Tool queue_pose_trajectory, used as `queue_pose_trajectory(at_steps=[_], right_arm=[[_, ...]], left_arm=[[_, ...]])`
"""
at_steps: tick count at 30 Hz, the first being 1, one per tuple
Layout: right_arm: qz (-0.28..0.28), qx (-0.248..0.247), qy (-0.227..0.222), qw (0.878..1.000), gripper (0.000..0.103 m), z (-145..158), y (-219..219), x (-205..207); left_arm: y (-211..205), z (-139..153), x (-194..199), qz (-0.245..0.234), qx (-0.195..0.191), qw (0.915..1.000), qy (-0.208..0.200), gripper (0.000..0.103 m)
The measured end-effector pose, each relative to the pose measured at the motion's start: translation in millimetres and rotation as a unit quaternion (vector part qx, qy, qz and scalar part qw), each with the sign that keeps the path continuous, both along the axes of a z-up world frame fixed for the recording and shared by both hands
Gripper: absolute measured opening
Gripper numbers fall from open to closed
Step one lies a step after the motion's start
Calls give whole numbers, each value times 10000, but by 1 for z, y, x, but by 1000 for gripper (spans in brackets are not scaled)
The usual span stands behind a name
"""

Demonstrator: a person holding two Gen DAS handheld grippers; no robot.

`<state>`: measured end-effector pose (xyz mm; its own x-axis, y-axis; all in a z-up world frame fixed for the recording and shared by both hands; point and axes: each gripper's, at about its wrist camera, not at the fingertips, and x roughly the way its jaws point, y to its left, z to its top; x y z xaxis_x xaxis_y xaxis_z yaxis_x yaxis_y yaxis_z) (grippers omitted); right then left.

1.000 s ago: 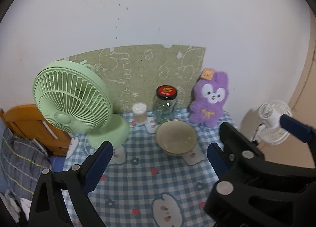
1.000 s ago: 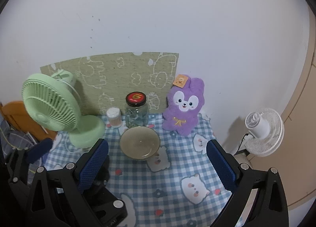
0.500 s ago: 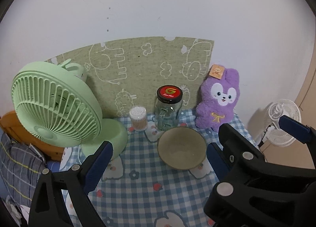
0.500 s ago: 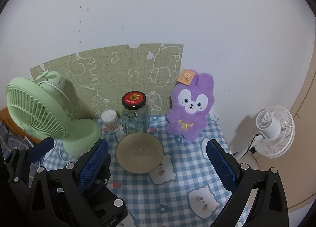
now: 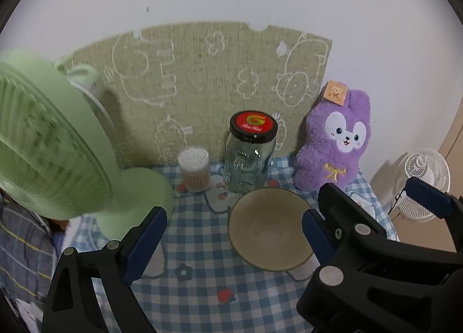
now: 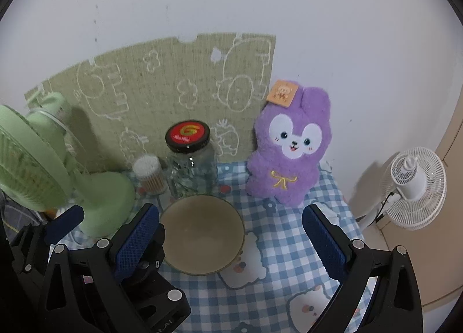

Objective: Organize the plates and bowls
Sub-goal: 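Close both grippers on the rim of the bowl by the jar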

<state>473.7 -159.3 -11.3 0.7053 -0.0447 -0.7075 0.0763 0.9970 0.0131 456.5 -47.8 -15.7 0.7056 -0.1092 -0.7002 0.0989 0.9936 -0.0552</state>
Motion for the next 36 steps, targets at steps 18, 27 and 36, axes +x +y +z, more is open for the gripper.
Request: queue_pose_trajectory(at_steps=[18, 27, 36], right_arm=[[-229, 215, 487, 9983, 70, -79, -21, 38], [-267, 362, 701, 9965, 42, -98, -25, 47], [-289, 402, 791, 9956, 30, -110, -24, 53]], left_arm=[[-15, -78, 44, 1, 329, 9986, 406, 64], [-18, -96, 55, -30, 390, 9975, 593, 46], [-23, -104, 63, -144, 541, 9963, 645, 32]])
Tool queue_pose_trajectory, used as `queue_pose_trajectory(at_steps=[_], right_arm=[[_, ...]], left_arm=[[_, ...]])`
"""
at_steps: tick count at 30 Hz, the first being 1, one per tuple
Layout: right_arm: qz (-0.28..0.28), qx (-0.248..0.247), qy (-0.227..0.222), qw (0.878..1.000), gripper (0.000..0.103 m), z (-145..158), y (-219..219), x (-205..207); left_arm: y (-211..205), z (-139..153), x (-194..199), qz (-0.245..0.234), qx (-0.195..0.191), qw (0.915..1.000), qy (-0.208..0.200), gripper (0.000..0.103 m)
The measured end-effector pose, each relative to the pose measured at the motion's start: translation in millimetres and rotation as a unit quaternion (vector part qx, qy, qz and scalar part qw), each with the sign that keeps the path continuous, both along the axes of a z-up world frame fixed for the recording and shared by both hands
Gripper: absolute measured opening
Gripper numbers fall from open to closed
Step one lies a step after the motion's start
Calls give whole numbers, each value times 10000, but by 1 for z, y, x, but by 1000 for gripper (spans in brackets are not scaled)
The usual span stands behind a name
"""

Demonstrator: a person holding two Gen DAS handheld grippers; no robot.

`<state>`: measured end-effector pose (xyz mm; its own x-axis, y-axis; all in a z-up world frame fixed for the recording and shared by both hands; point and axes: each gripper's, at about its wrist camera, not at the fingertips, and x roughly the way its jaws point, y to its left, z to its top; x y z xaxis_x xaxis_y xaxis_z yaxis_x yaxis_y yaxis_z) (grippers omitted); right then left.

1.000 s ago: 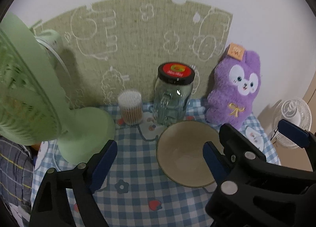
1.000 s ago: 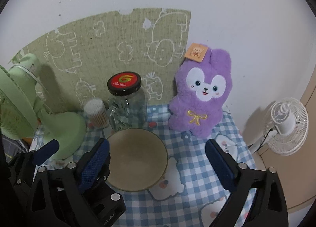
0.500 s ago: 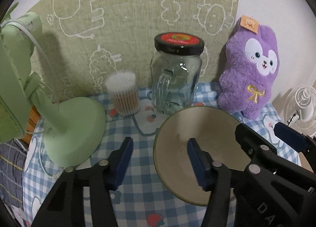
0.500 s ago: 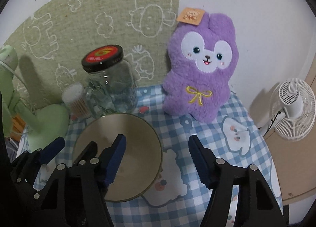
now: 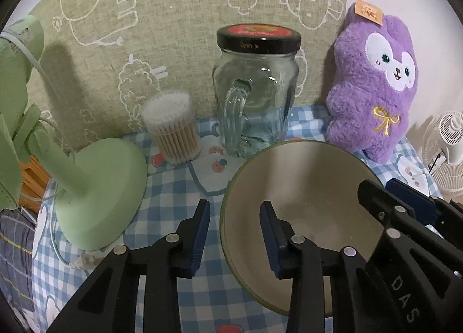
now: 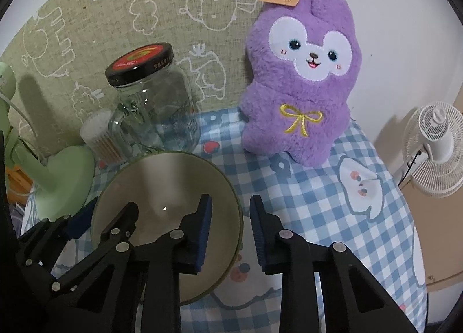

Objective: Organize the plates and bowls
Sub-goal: 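Close both grippers on the rim of the bowl by the jar, then lift the bowl off the table with both grippers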

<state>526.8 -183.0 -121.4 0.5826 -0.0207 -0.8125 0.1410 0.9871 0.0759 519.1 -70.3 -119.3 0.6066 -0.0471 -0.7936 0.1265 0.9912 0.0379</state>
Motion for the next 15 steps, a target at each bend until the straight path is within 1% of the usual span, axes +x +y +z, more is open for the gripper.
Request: queue_pose_trajectory(at_steps=[1, 2, 3, 4, 6, 7, 9, 11, 15], right_arm=[[-4, 13, 9, 10000, 30, -1, 0, 1], [-6, 25, 16, 10000, 28, -3, 0, 1], [-8, 25, 30, 10000, 25, -4, 0, 2], [-10, 25, 45, 10000, 23, -5, 0, 2], [-19, 26, 82, 10000, 23, -8, 0, 4], [-18, 34, 86, 10000, 22, -9, 0, 4], [-39, -14, 79, 10000, 18, -10, 0, 4], [-56, -17, 74, 10000, 17, -11, 0, 4], [-72, -18, 82, 9999, 16, -11, 0, 4]], left_arm=[[-1, -1, 1, -19, 14, 10000, 9, 29], [-2, -1, 1, -25, 33, 10000, 10, 29], [-2, -3, 2, -27, 47, 10000, 25, 27], [-2, -3, 2, -23, 52, 10000, 43, 24], [-1, -6, 4, -11, 46, 9999, 99, 20], [-1, -7, 5, -7, 43, 9999, 135, 18], [-1, -8, 5, -28, 57, 9999, 137, 17], [-2, -8, 4, -43, 107, 9999, 106, 17], [-3, -9, 3, -40, 100, 9998, 177, 17]])
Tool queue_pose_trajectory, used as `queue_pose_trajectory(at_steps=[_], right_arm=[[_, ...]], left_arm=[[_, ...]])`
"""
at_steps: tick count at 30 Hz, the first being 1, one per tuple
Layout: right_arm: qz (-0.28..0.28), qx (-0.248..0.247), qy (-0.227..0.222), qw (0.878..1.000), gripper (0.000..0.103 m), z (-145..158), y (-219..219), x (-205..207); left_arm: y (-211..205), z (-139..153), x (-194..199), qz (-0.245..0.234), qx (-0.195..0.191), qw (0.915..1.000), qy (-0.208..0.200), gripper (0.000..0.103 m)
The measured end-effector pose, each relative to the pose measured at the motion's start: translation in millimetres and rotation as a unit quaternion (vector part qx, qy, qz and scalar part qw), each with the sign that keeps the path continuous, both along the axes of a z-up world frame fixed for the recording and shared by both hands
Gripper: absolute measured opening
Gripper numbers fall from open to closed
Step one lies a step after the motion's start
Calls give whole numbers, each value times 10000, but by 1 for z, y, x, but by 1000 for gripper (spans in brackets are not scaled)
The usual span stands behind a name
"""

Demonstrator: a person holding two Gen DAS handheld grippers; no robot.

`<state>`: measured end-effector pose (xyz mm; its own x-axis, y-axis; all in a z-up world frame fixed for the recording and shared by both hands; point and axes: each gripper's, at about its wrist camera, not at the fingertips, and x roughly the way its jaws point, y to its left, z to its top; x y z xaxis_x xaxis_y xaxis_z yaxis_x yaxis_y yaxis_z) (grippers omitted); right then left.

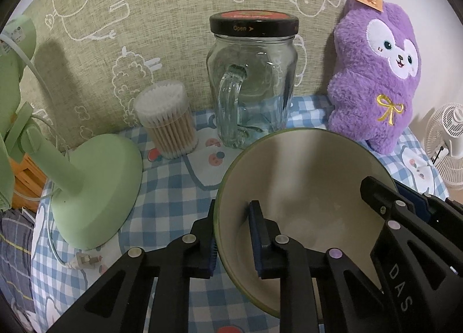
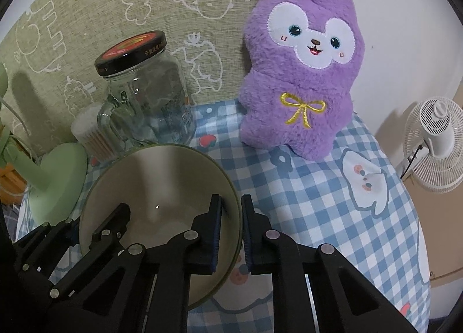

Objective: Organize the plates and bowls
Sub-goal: 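Lift the bowl off the table with both grippers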

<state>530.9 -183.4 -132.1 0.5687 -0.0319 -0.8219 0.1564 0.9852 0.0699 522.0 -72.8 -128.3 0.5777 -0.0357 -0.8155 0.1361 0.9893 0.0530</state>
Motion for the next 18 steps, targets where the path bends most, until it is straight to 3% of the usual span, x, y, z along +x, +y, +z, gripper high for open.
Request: queue_pose_trajectory(at_steps=[18], right_arm=[[-66, 75, 68, 9999, 17, 6, 5, -7]], left_arm=[[6, 6, -5, 181, -17, 9997, 168, 16]])
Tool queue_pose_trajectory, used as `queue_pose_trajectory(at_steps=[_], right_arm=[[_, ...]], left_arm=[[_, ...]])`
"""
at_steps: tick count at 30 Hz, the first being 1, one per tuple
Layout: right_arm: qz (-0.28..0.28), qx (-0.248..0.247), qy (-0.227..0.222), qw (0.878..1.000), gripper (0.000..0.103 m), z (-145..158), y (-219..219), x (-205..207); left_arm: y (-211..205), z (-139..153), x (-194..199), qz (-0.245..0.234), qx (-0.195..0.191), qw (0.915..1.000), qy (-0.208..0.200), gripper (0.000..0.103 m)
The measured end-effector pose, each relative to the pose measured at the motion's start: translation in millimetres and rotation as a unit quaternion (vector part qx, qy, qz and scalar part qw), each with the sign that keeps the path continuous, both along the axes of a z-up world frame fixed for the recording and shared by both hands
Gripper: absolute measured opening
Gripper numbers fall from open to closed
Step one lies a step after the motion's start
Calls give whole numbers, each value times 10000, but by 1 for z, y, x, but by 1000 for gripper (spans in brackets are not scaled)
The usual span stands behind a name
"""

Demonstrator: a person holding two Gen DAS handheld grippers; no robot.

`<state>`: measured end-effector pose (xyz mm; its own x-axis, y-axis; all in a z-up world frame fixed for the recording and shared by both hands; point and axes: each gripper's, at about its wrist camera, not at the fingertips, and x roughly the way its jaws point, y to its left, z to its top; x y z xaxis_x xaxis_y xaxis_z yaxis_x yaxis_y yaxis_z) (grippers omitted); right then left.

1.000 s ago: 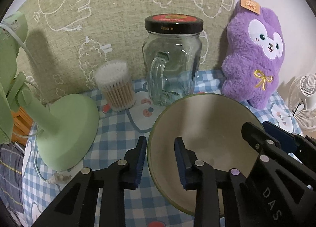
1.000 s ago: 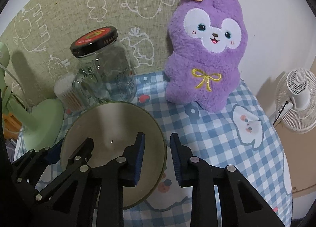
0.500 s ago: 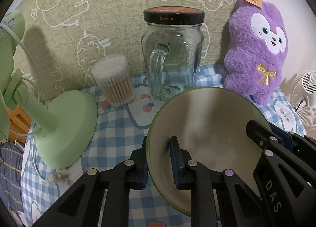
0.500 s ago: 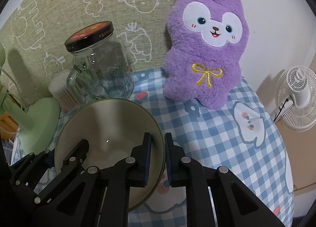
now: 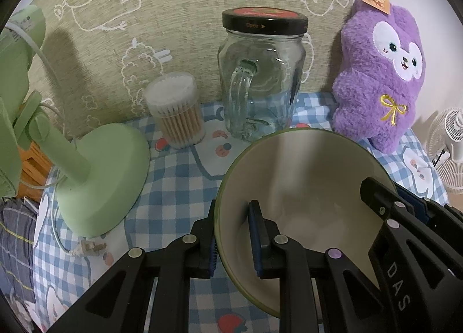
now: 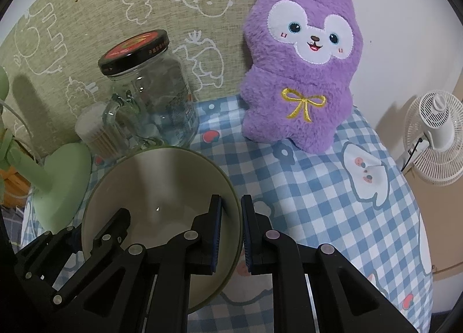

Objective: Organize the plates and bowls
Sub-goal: 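Lift the bowl off the table with both grippers, then carry the held bowl with both grippers toward the nested bowls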

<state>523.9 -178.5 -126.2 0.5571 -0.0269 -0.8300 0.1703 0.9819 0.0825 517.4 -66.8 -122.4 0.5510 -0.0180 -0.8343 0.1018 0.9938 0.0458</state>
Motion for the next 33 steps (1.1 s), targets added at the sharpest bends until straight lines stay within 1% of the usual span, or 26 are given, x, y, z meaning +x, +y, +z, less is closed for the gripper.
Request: queue_pose_trajectory(at_steps=[5, 15, 27, 33], right_arm=[[44, -54, -2, 10000, 17, 6, 4, -7], [38, -44, -16, 10000, 17, 21, 3, -22], [146, -137, -174, 9996, 16, 62, 4, -46], [177, -116, -302, 9993, 16, 84, 6, -62]], left_arm=[[6, 4, -6, 65, -74, 9999, -16, 16], [8, 16, -22, 99, -81, 9999, -41, 16], [16, 51, -49, 224, -187, 9994, -212, 16], [18, 71, -66, 279, -167, 9990, -301, 16]])
